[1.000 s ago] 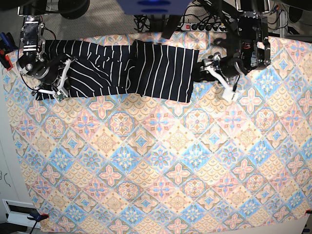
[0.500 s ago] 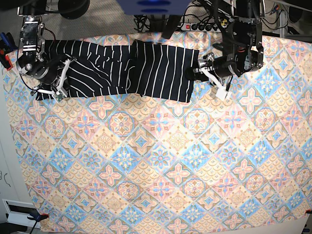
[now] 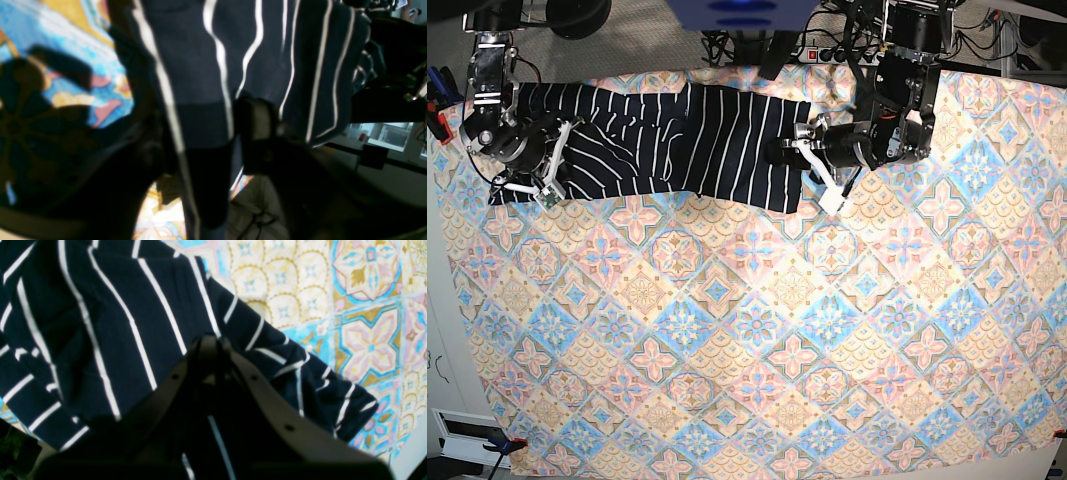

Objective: Fold the T-shirt properly
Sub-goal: 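Pull the folded shirt edges outward with both grippers to flatten it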

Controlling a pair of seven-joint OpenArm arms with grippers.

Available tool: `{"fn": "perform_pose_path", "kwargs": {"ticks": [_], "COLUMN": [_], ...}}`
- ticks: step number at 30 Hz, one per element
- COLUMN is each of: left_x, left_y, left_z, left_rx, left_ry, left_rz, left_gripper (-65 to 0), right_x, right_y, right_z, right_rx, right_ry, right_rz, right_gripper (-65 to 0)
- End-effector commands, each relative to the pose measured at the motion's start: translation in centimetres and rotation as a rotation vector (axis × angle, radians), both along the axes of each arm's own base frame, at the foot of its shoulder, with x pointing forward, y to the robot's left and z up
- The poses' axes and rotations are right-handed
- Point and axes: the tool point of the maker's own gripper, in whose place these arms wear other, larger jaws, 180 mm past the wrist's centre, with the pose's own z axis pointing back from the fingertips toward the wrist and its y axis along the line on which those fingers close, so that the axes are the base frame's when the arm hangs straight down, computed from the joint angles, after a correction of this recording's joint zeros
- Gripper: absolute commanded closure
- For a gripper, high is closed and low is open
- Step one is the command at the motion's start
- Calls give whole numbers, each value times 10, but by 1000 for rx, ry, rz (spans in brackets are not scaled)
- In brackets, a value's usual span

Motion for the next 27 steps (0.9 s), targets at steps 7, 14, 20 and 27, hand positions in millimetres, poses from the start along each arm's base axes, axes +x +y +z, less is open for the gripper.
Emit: {"fn": "perform_pose_path", "kwargs": {"ticks": [7, 14, 20, 27], "left_x": [24, 31, 19, 17], "left_y": [12, 83, 108, 114], "left_z": [14, 11, 27, 36], "left_rx": [-23, 28, 100, 126], "left_ry": [-83, -82, -140, -167], "left_rz": [78, 291, 277, 257], "left_gripper": [0, 0, 0, 0], "right_x": [6, 2, -1, 14], "right_y": [-5, -18, -21, -15], "right_z": [11, 34, 30, 14], "right_rx": [-12, -48, -63, 39], "right_ry": [-37, -90, -59, -31], "right_rz": [4, -18, -26, -78], "right_gripper": [-15, -35, -190, -268]}}
